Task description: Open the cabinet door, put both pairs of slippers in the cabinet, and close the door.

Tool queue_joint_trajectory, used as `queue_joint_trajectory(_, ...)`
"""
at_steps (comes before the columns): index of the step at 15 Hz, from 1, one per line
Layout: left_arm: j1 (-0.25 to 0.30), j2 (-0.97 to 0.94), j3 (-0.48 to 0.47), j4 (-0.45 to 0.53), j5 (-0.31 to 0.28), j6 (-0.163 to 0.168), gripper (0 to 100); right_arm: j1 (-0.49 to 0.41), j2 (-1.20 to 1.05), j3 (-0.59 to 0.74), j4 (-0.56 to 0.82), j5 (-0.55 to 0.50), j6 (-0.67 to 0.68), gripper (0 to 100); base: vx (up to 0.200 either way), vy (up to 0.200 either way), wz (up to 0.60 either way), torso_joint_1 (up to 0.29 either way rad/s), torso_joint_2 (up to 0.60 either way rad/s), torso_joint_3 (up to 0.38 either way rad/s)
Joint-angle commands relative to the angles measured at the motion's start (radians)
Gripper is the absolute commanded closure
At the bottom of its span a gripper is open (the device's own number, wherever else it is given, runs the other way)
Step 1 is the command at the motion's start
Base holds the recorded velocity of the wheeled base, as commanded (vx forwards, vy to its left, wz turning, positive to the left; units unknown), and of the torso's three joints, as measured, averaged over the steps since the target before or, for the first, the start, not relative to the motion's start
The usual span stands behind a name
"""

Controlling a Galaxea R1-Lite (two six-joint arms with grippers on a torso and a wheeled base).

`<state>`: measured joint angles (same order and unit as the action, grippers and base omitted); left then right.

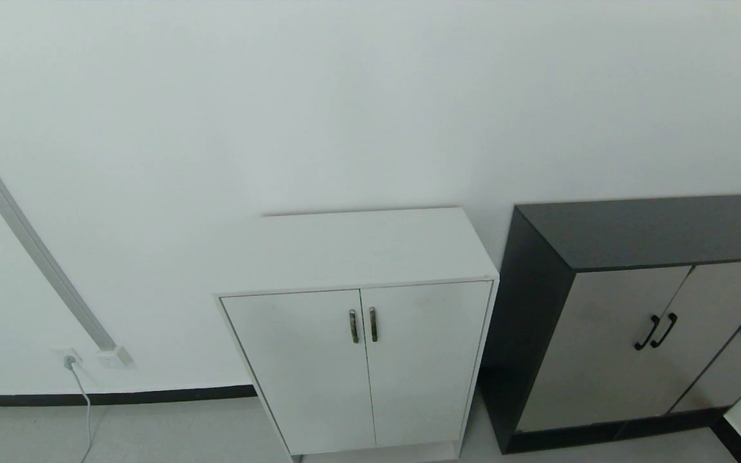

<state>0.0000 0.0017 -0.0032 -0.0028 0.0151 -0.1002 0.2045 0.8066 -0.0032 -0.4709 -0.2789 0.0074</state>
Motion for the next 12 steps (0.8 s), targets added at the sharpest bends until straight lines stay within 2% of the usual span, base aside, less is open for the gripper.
queue_joint_trajectory(1, 0.002, 0.000, 0.000, 0.000, 0.000, 0.001, 100, 0.003, -0.248, -0.001, 0.126, 0.064, -0.001, 100, 0.000, 0.000, 0.00, 0.000, 0.00, 0.000)
queue_joint_trajectory(2, 0.000, 0.000, 0.002, 0.000, 0.000, 0.001, 100, 0.003, -0.379, 0.002, 0.232, 0.145, -0.003, 100, 0.000, 0.000, 0.00, 0.000, 0.00, 0.000)
queue_joint_trajectory(5, 0.000, 0.001, 0.000, 0.000, -0.001, 0.001, 100, 0.003, -0.603, -0.012, 0.494, 0.285, -0.044, 100, 0.000, 0.000, 0.00, 0.000, 0.00, 0.000)
queue_joint_trajectory(10, 0.002, 0.000, 0.000, 0.000, 0.000, -0.001, 100, 0.003, -0.673, 0.000, 0.480, 0.331, -0.086, 100, 0.000, 0.000, 0.00, 0.000, 0.00, 0.000)
queue_joint_trajectory(12, 0.000, 0.001, 0.002, 0.000, 0.000, -0.001, 100, 0.058, -0.708, 0.003, 0.479, 0.343, -0.089, 100, 0.000, 0.000, 0.00, 0.000, 0.00, 0.000)
